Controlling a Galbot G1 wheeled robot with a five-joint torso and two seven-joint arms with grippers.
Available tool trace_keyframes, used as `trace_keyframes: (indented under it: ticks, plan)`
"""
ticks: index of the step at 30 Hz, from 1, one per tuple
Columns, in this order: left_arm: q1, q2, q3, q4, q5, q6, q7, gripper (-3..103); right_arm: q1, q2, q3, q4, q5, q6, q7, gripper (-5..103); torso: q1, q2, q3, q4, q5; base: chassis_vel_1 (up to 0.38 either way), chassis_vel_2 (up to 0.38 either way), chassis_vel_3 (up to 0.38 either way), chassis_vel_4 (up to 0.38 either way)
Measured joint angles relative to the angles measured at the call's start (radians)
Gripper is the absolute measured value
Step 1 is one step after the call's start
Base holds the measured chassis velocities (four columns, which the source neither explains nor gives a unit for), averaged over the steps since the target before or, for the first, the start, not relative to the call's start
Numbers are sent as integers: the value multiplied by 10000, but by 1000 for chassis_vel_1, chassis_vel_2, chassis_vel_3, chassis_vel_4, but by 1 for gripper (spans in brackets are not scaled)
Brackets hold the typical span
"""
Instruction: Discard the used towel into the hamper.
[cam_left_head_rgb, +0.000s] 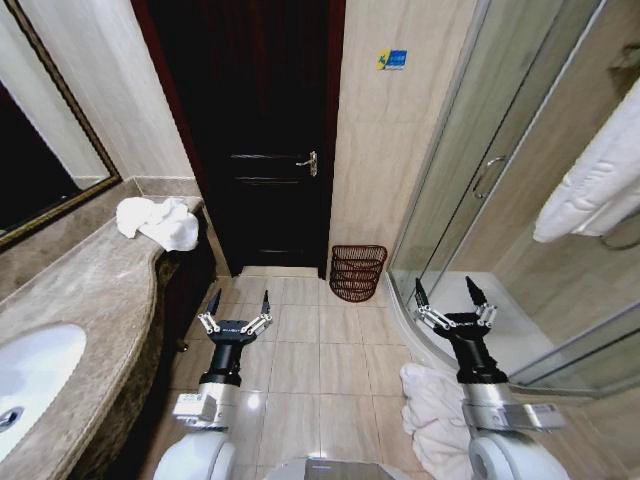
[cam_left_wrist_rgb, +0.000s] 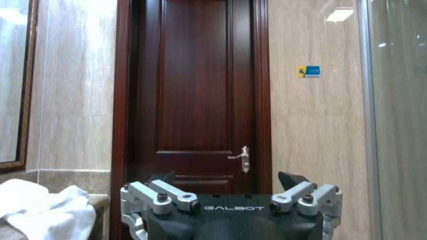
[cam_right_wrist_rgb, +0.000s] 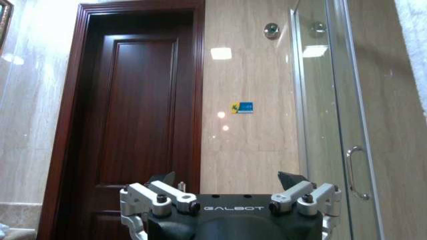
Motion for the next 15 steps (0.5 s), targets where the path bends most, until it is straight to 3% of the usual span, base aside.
trace_keyframes:
  ticks: [15]
  plan:
    - [-16, 0, 40, 4, -91, -103, 52, 100, -69, 81, -1, -23, -1, 102, -84, 100, -1, -1, -1, 0, -1, -108, 108, 99, -100]
